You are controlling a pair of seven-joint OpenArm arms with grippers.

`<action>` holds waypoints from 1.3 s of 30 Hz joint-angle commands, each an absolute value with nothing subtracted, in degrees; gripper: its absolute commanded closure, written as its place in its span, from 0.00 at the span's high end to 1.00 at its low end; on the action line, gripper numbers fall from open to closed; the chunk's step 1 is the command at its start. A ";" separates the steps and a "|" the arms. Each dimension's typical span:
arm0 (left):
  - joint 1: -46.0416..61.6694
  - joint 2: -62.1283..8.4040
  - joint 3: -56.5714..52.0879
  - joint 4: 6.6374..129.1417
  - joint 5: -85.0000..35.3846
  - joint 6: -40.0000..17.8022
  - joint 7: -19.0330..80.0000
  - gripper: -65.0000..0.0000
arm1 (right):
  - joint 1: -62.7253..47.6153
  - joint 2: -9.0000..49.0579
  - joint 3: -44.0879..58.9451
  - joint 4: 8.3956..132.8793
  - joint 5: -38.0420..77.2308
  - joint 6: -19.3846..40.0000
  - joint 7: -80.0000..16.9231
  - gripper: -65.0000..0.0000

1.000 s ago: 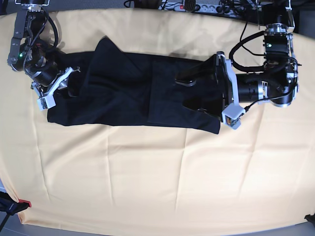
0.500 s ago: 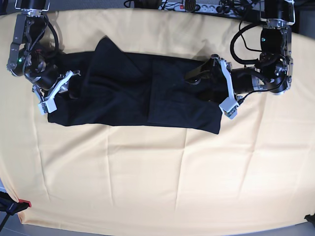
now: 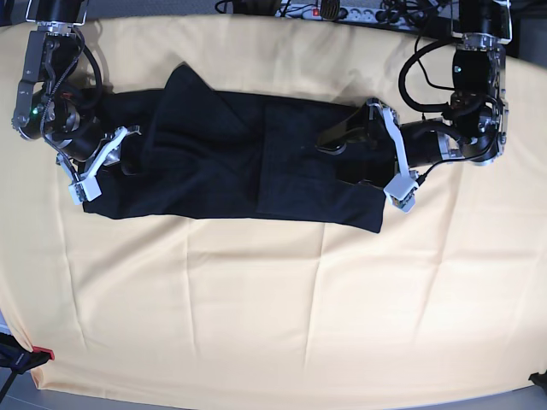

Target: Fold the T-shirt properly

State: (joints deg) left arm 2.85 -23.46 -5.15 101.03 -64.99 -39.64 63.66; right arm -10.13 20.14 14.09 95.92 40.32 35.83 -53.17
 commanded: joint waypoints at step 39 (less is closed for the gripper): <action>1.87 -23.66 -5.26 87.31 -37.80 -33.43 47.62 0.00 | -12.05 20.78 31.05 107.63 42.30 21.89 -59.20 0.50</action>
State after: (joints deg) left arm 2.07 -23.00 -5.21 87.29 -40.12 -34.48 45.15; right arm -12.67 19.94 30.85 106.61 41.54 21.50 -60.25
